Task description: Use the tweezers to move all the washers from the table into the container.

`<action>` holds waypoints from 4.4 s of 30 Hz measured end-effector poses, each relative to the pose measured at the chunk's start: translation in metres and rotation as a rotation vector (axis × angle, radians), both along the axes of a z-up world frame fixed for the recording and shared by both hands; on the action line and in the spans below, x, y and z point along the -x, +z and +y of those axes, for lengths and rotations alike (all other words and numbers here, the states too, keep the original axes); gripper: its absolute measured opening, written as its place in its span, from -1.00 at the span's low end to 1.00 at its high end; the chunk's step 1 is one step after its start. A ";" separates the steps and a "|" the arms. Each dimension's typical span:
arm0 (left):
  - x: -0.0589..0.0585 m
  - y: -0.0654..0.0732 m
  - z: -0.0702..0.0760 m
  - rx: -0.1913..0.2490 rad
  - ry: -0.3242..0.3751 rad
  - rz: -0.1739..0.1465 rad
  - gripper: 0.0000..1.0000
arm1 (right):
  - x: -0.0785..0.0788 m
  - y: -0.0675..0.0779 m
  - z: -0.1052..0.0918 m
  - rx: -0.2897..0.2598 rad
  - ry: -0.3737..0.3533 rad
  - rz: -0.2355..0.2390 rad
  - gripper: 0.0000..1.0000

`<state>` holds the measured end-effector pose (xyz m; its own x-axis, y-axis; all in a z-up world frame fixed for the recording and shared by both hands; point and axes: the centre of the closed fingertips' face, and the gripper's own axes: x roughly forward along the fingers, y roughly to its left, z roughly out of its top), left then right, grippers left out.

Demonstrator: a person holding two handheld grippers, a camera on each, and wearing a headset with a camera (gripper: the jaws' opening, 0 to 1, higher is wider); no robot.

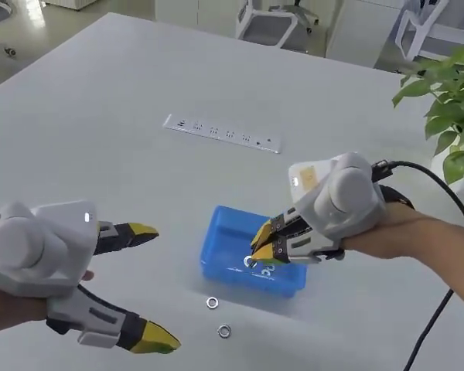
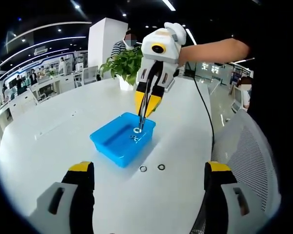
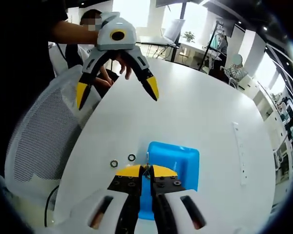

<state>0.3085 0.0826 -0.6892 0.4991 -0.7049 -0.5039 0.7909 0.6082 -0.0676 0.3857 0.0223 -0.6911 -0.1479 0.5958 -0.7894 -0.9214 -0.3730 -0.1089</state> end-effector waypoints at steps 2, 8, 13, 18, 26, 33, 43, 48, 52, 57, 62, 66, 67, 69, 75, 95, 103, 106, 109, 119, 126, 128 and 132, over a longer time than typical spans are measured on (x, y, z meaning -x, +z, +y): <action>0.000 0.000 0.001 0.001 0.002 0.000 0.97 | -0.005 -0.003 0.001 -0.002 -0.006 -0.002 -0.87; -0.002 0.001 0.004 0.001 0.006 -0.004 0.97 | -0.016 -0.019 0.001 0.013 -0.015 -0.009 -0.87; -0.003 0.002 0.005 0.001 0.010 -0.009 0.97 | -0.024 -0.034 0.001 0.025 -0.022 -0.009 -0.87; -0.005 0.003 0.006 0.002 0.014 -0.015 0.97 | -0.027 -0.045 0.000 0.032 -0.030 -0.001 -0.87; -0.005 0.002 0.006 -0.001 0.016 -0.012 0.95 | -0.030 -0.059 -0.001 0.039 -0.049 0.012 -0.87; -0.002 0.001 0.007 -0.001 0.020 -0.006 0.93 | -0.028 -0.068 -0.004 0.048 -0.053 0.015 -0.87; 0.000 -0.002 0.007 -0.002 0.024 0.000 0.92 | -0.027 -0.071 -0.004 0.053 -0.043 0.015 -0.85; -0.001 -0.001 0.007 -0.001 0.022 0.000 0.92 | -0.026 -0.071 -0.004 0.063 -0.028 0.003 -0.84; -0.001 -0.001 0.007 -0.001 0.021 0.000 0.92 | -0.026 -0.071 -0.004 0.064 -0.026 -0.003 -0.84; 0.000 -0.002 0.009 -0.005 0.023 0.001 0.91 | -0.026 -0.071 -0.006 0.067 -0.024 -0.007 -0.84; 0.001 -0.003 0.008 -0.004 0.020 0.004 0.91 | -0.026 -0.068 -0.007 0.066 -0.026 -0.014 -0.84; 0.001 -0.003 0.007 -0.004 0.017 0.003 0.91 | -0.026 -0.065 -0.008 0.061 -0.028 -0.018 -0.84; 0.001 -0.002 0.007 -0.003 0.016 0.003 0.91 | -0.026 -0.064 -0.008 0.060 -0.030 -0.018 -0.84; 0.001 -0.002 0.007 -0.002 0.015 0.002 0.91 | -0.026 -0.062 -0.008 0.056 -0.031 -0.021 -0.84; 0.001 0.000 0.005 -0.001 0.013 -0.002 0.91 | -0.026 -0.060 -0.011 0.054 -0.039 -0.021 -0.84; -0.001 0.005 0.001 0.004 0.005 -0.013 0.95 | -0.007 -0.010 -0.012 0.007 0.011 -0.075 -0.84; 0.002 0.005 -0.003 0.005 -0.003 -0.014 0.95 | 0.011 -0.006 -0.013 0.000 0.036 -0.066 -0.84; 0.003 0.005 -0.004 0.004 -0.007 -0.013 0.95 | 0.019 -0.007 -0.012 -0.004 0.045 -0.055 -0.84; 0.004 0.005 -0.004 0.003 -0.008 -0.013 0.96 | 0.025 -0.009 -0.011 -0.003 0.051 -0.048 -0.84; 0.003 0.007 -0.003 0.009 -0.006 -0.023 0.97 | 0.047 -0.020 -0.006 -0.009 0.075 -0.015 -0.84; 0.002 0.010 -0.002 0.007 -0.002 -0.032 0.95 | 0.058 -0.034 -0.005 0.005 0.094 0.001 -0.84; 0.002 0.010 -0.002 0.005 -0.003 -0.034 0.91 | 0.062 -0.038 -0.005 0.011 0.102 0.000 -0.84; 0.003 0.009 -0.007 0.002 -0.016 -0.028 0.89 | 0.066 -0.045 -0.006 0.018 0.108 0.006 -0.84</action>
